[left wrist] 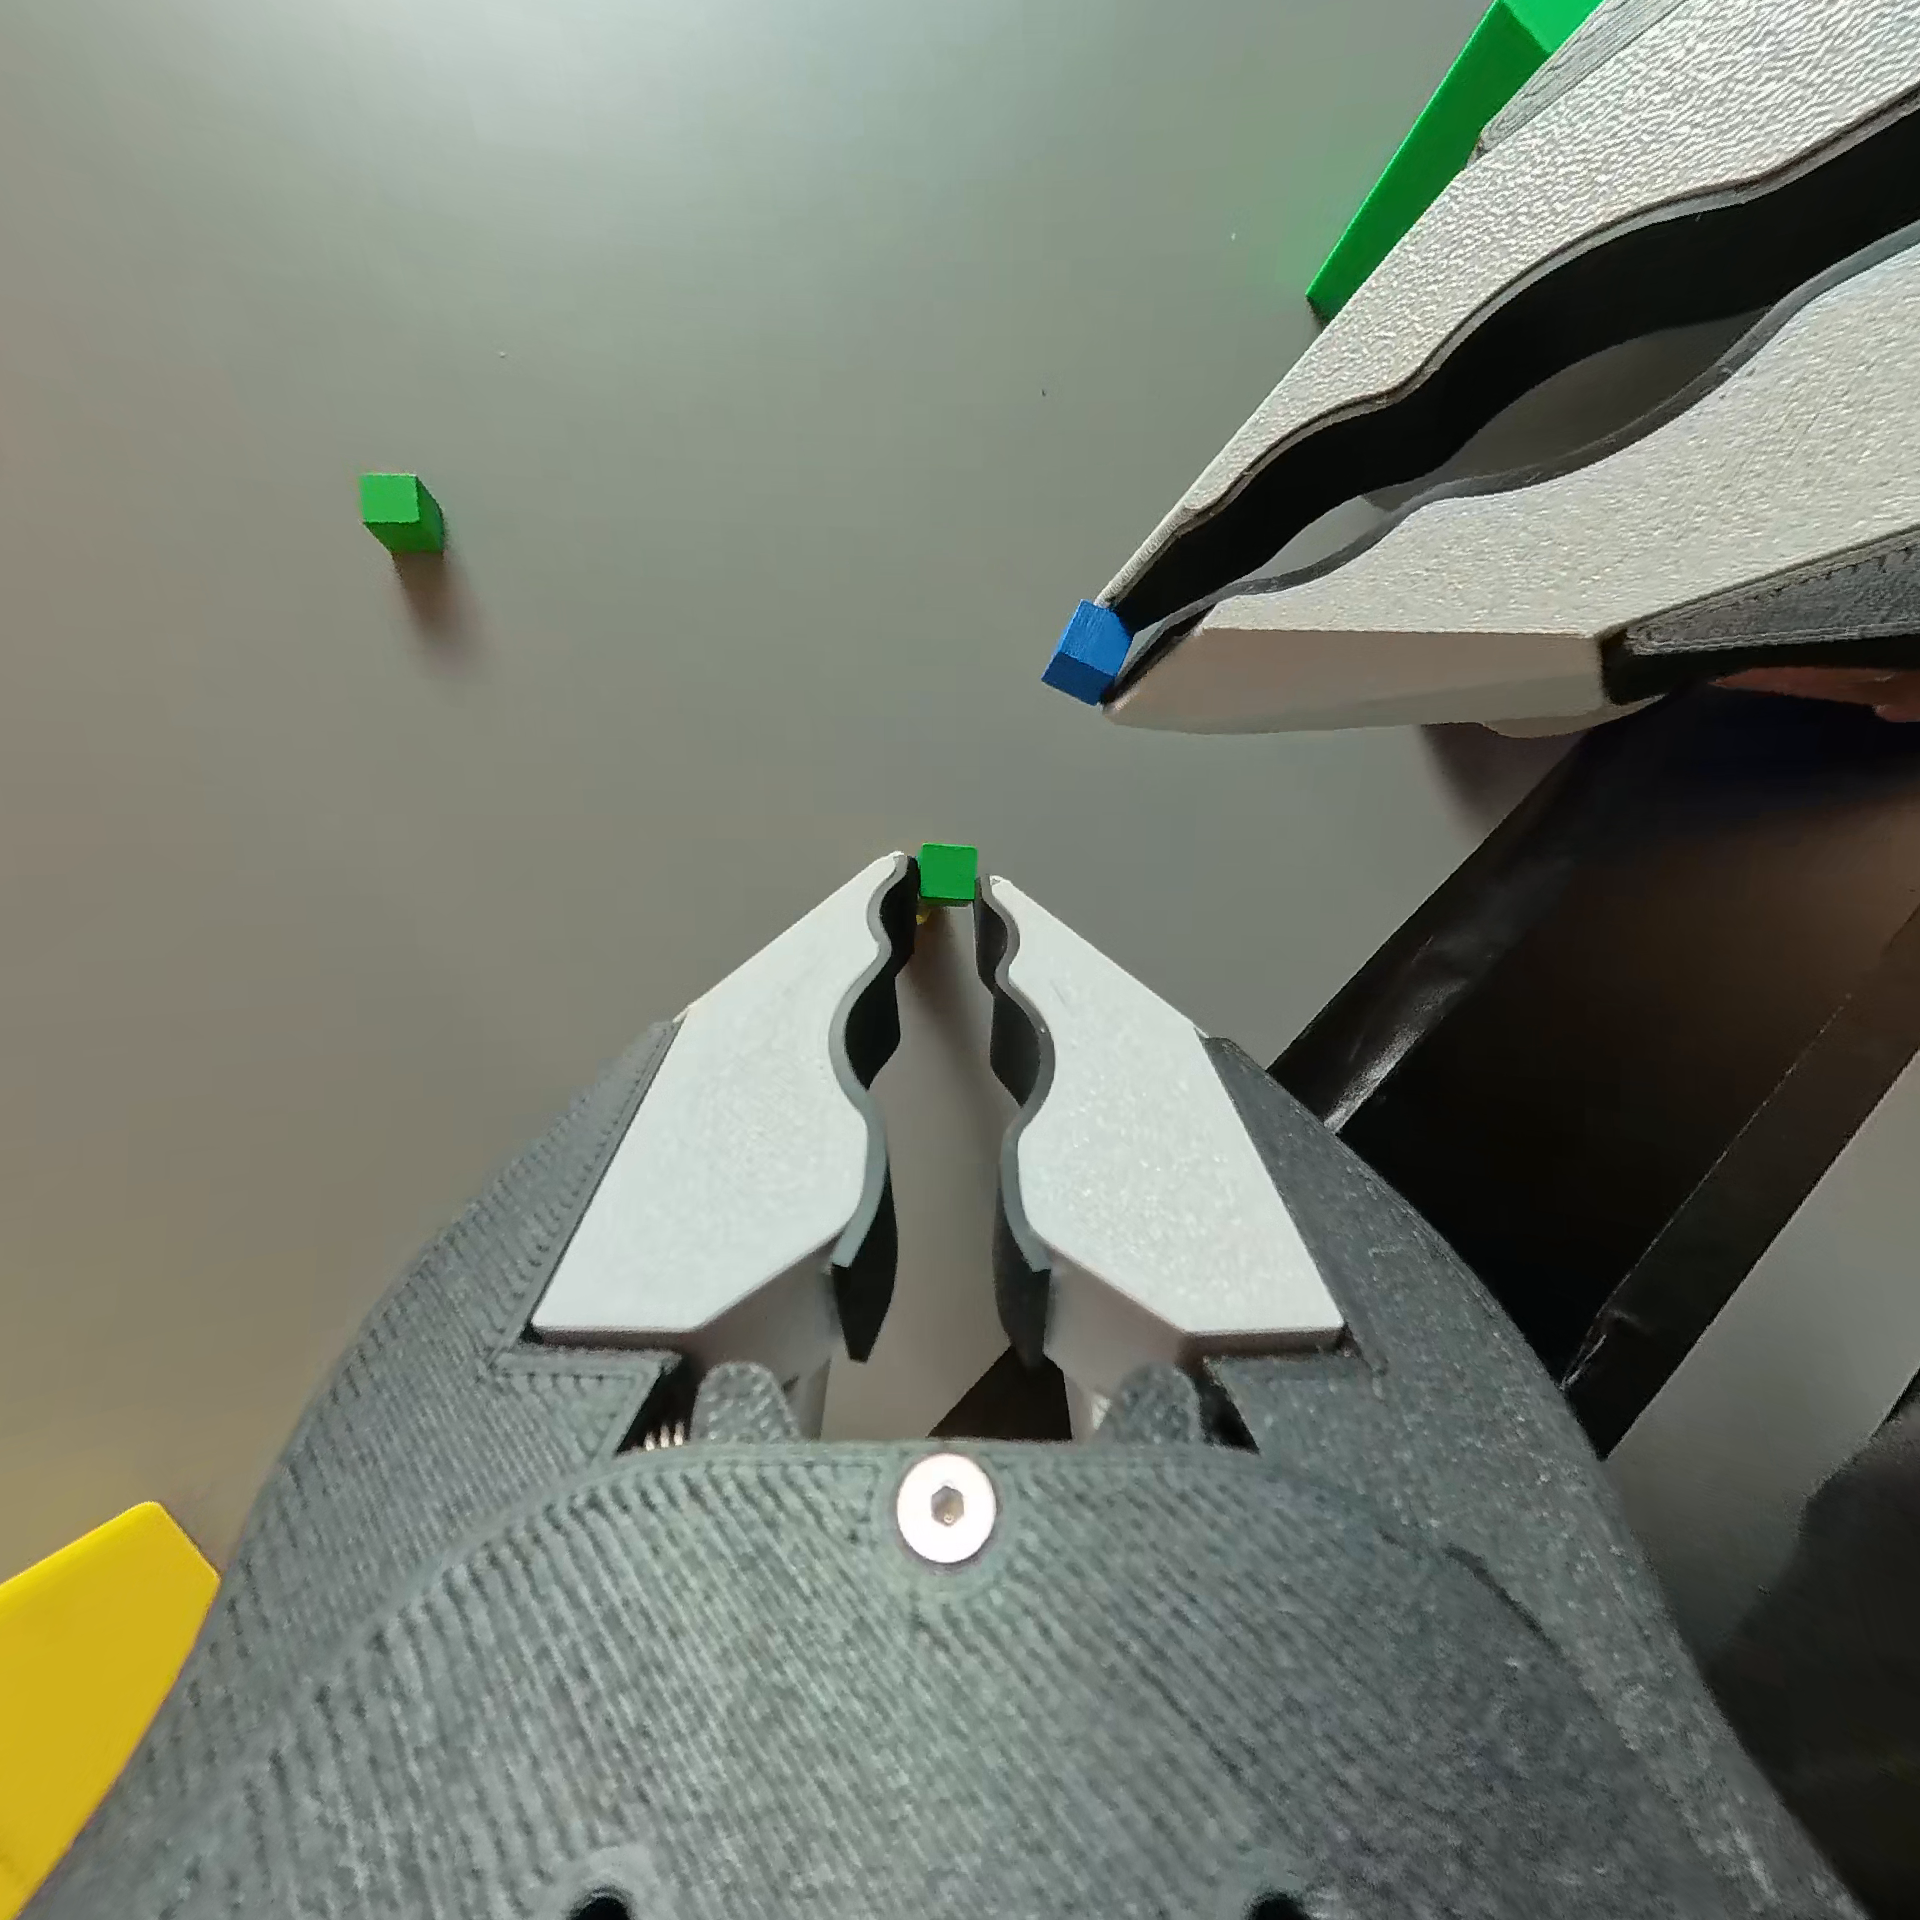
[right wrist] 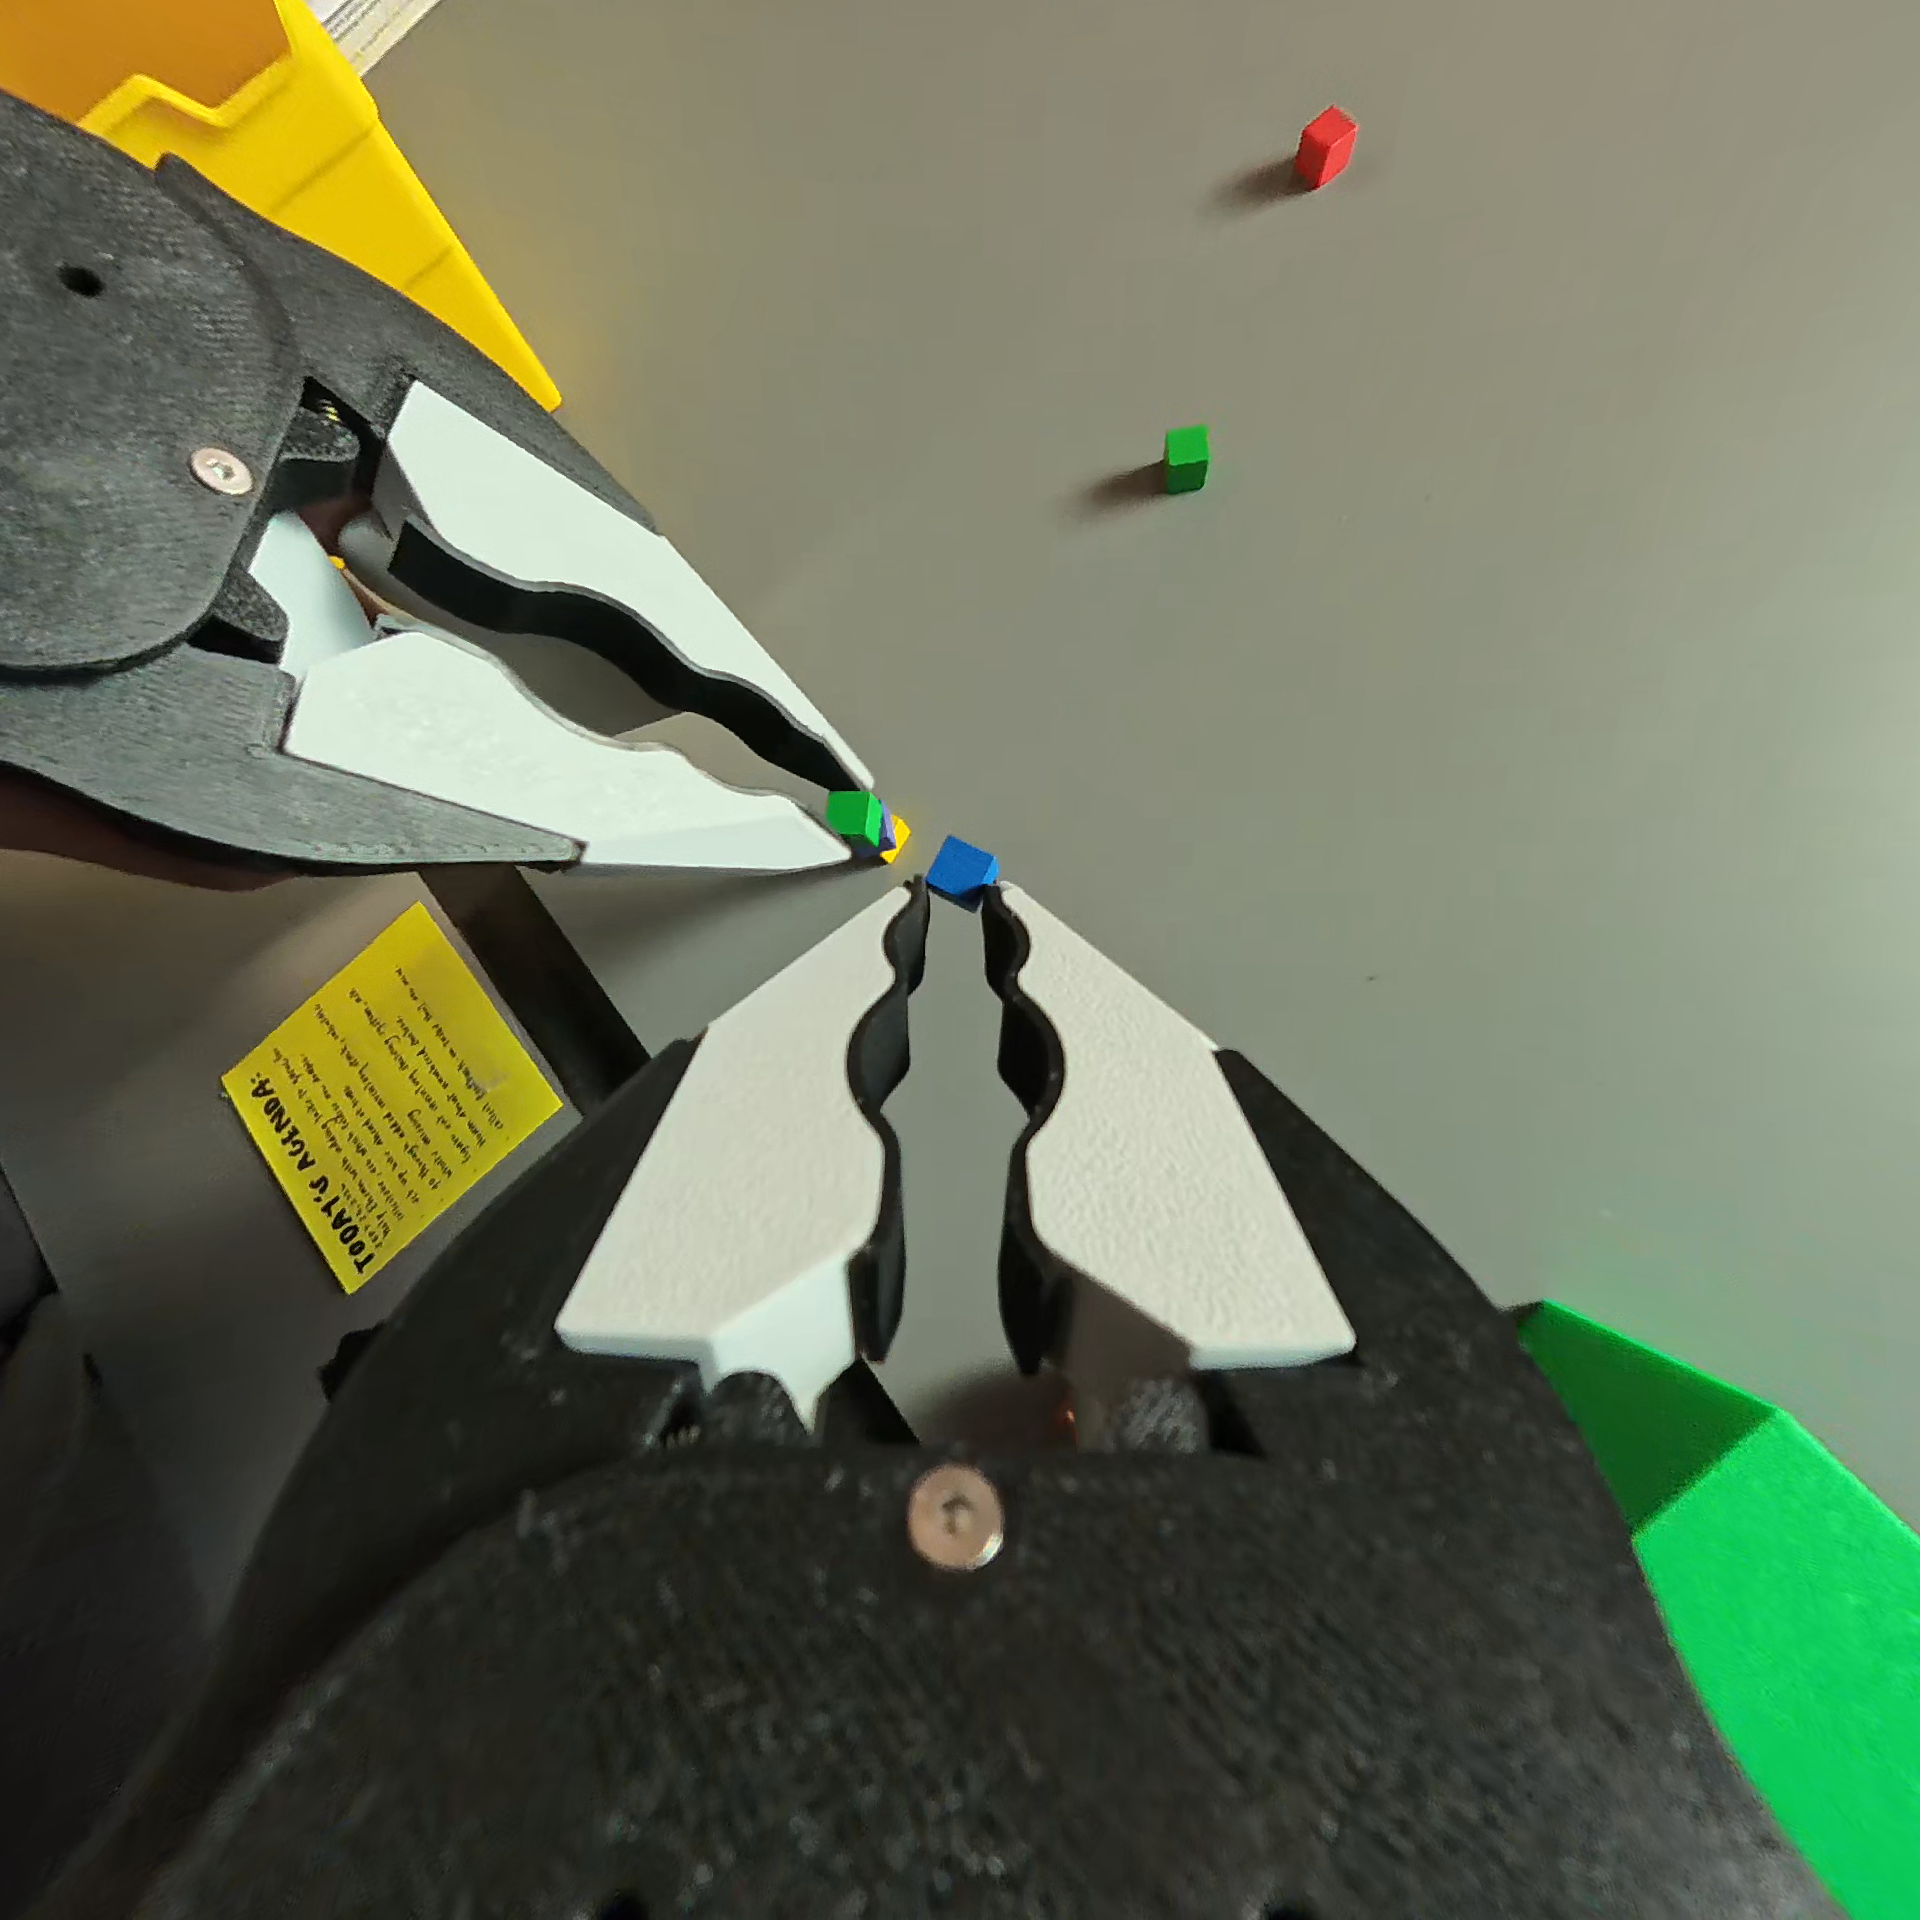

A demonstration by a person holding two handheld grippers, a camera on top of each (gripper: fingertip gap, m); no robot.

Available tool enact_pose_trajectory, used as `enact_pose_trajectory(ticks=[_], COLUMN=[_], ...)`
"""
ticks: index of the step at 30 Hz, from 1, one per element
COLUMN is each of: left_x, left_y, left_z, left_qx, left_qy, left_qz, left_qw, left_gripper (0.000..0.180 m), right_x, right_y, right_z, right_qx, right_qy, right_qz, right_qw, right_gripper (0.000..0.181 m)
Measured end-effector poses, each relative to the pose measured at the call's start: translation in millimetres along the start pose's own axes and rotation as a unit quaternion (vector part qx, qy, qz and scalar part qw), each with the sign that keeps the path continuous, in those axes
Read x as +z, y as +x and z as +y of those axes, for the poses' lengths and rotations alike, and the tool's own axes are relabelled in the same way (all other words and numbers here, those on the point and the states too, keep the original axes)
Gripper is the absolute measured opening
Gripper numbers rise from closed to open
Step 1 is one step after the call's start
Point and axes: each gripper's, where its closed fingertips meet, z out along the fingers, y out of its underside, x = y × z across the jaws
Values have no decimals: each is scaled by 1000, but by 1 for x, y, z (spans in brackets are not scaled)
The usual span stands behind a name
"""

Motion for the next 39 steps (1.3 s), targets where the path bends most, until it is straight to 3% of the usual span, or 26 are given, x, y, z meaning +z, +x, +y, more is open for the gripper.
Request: enact_pose_trajectory(ticks=[31,39], left_x=[-16,-19], left_y=[-21,-29], left_z=[11,3], left_qx=[-63,-95], left_qy=[-2,8], left_qz=[-25,-31], left_qw=[998,995], left_gripper=[23,24], right_x=[33,22], right_y=[-26,-27], right_z=[-2,-1], right_qx=[-69,-59], right_qy=[-44,-31], right_qz=[-49,-58], right_qw=[995,996], right_gripper=[9,20])
